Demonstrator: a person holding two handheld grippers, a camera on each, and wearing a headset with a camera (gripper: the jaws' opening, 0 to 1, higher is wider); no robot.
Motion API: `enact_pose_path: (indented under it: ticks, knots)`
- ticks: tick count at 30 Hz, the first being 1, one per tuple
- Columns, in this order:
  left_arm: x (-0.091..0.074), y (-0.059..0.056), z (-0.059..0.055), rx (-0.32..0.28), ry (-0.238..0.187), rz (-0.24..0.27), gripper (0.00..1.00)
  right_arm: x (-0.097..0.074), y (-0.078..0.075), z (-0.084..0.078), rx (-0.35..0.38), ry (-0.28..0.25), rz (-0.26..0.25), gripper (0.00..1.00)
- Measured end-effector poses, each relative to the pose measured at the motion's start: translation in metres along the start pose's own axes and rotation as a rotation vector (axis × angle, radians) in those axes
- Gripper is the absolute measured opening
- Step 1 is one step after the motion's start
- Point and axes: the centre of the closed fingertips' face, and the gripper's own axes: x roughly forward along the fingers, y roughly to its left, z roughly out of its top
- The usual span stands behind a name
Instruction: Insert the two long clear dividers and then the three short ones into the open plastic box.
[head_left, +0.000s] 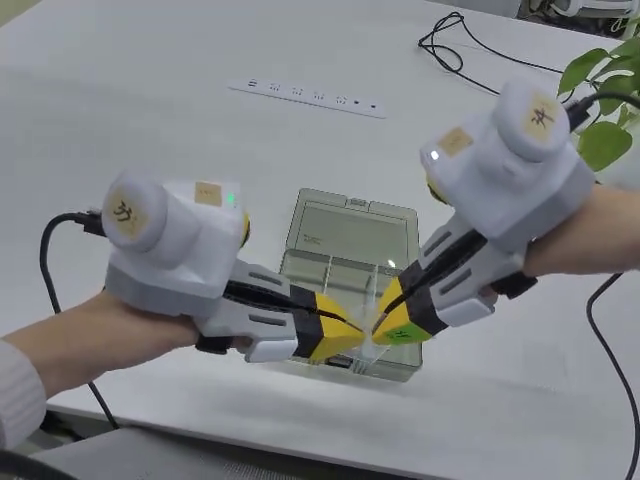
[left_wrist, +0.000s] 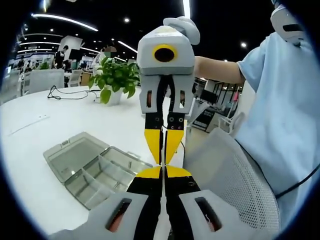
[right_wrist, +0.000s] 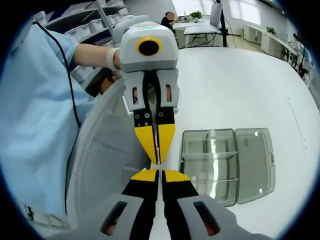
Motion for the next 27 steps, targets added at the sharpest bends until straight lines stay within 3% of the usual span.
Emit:
enact_pose_path:
  ticks: [15,20,21,27]
  knots:
    - [-0.001,-0.002,0.000,0.010,-0.009,-0.011,0.00,0.001,0.003,0.002,0.008,0.023,0.025,0.03]
    - [-0.001,-0.001,-0.002,0.006,0.000,-0.010,0.00,0.003,0.003,0.003,0.001,0.067,0.019,0.02]
    - [0.000,0.000,-0.003,0.008,0.004,-0.008,0.00,0.003,0.002,0.001,0.046,0.092,0.020,0.02]
    - [-0.001,0.008,-0.005,0.002,0.008,0.024,0.00,0.002,-0.006,0.003,0.024,0.187,-0.016,0.02]
